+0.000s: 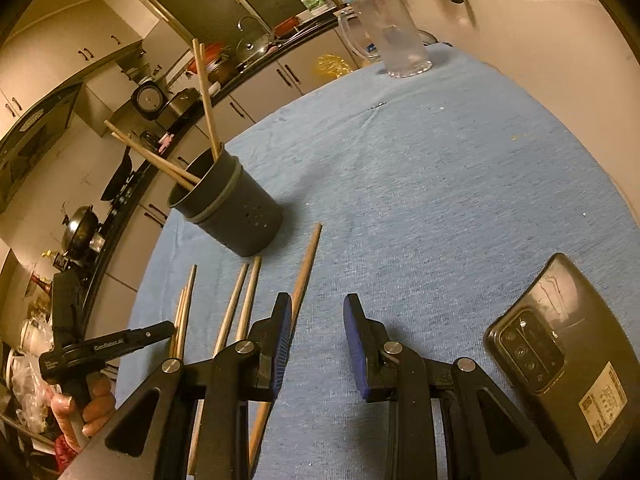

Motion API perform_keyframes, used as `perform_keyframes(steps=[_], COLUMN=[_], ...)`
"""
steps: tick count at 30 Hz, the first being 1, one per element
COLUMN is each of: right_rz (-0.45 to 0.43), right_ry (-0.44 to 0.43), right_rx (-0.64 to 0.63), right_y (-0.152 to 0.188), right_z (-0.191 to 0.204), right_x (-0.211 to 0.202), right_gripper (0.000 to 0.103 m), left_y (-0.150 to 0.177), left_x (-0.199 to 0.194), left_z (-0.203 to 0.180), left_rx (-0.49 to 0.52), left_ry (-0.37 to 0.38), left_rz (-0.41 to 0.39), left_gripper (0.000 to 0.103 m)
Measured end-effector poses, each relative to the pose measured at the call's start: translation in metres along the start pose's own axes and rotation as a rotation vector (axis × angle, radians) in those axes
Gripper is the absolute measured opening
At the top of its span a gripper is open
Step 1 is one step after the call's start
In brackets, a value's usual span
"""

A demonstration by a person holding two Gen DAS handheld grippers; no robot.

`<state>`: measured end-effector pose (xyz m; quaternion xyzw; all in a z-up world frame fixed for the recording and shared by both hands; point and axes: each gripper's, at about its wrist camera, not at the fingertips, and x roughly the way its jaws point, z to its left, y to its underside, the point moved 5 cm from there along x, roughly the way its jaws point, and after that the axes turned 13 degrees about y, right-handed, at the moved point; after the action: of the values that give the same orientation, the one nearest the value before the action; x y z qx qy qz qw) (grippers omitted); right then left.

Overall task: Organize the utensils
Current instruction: 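Close the left tool on a chopstick while the right tool grasps another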

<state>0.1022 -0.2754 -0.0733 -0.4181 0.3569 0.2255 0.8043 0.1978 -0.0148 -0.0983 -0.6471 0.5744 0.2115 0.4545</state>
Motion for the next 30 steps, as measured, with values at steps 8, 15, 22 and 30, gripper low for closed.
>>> perform_keyframes(steps=[8,15,22,30], right_rz=[0.020,0.097,0.198,0.194], right_ry=[0.030,0.100,0.194,0.210], right_rx=[-0.023,-0.043,-0.125,-0.150], right_y=[-0.003,-0.017,-0.023,-0.023], right_z=[0.013,0.026,0.045,0.055], right_x=[0.009,0.029,0.068,0.071], right_gripper=[0.029,0.029,0.025,0.007], left_y=[-0.003,-0.004,0.002,0.001], left_x=[0.012,0.014,0.003,-0.014], left_z=[-0.015,-0.018,-0.001,0.002], left_rx=[0.119,0.156,0.101,0.079], left_ry=[-0.107,-0.167,-0.075,-0.005], left_rz=[0.020,0.007,0.004,-0.076], left_gripper=[0.015,0.006,0.006,0.006])
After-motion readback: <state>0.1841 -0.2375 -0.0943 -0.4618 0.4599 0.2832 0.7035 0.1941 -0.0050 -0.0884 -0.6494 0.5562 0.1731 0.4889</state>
